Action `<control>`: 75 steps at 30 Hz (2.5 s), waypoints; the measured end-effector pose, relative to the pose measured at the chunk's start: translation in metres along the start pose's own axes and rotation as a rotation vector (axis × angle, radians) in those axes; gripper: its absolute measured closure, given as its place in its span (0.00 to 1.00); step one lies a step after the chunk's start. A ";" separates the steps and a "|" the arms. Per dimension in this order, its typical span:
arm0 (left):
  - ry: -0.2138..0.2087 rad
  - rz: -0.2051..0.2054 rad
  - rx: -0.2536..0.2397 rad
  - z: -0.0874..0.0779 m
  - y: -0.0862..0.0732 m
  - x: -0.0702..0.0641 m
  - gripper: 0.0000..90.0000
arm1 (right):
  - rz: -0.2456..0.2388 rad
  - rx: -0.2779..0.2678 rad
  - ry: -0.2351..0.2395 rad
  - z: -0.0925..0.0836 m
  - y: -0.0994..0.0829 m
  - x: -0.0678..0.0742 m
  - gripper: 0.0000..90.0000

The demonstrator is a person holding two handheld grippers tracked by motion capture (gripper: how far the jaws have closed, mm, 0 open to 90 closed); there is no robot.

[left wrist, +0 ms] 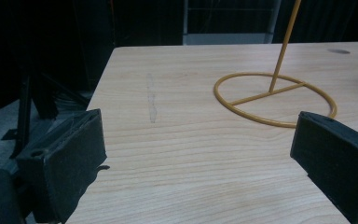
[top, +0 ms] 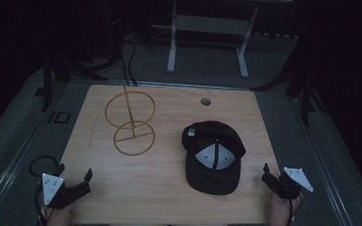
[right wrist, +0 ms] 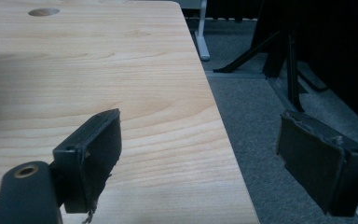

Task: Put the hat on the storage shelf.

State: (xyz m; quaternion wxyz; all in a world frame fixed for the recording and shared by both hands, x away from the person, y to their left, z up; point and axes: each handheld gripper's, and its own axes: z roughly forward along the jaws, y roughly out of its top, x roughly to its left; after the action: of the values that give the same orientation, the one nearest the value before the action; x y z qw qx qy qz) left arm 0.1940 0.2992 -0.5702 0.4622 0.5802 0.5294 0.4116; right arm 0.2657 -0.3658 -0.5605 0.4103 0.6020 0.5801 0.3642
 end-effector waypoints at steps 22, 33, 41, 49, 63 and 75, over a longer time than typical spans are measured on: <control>-0.016 0.013 0.016 0.000 0.000 -0.002 0.04 | -0.042 -0.038 0.197 -0.039 0.061 0.016 0.14; -0.018 0.008 0.021 0.000 0.001 -0.001 0.04 | -0.166 -0.046 0.344 -0.058 0.113 0.052 0.13; -0.022 0.012 0.023 0.001 0.001 -0.001 0.04 | -0.255 -0.037 0.475 -0.058 0.130 0.081 0.14; -0.008 0.027 0.010 -0.002 0.002 -0.003 0.04 | -0.291 0.042 0.481 -0.029 0.128 0.103 0.30; -0.026 0.017 0.039 -0.002 0.003 -0.007 0.04 | -0.346 0.140 0.298 0.007 0.107 0.130 0.68; -0.014 0.030 0.099 0.002 0.002 -0.008 0.04 | -0.317 0.051 0.335 -0.004 0.121 0.138 0.98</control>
State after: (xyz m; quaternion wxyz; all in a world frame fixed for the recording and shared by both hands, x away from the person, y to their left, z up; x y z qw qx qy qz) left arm 0.1955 0.2912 -0.5685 0.4305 0.6131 0.5372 0.3875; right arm 0.3183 -0.2271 -0.4532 0.3450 0.4448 0.7363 0.3754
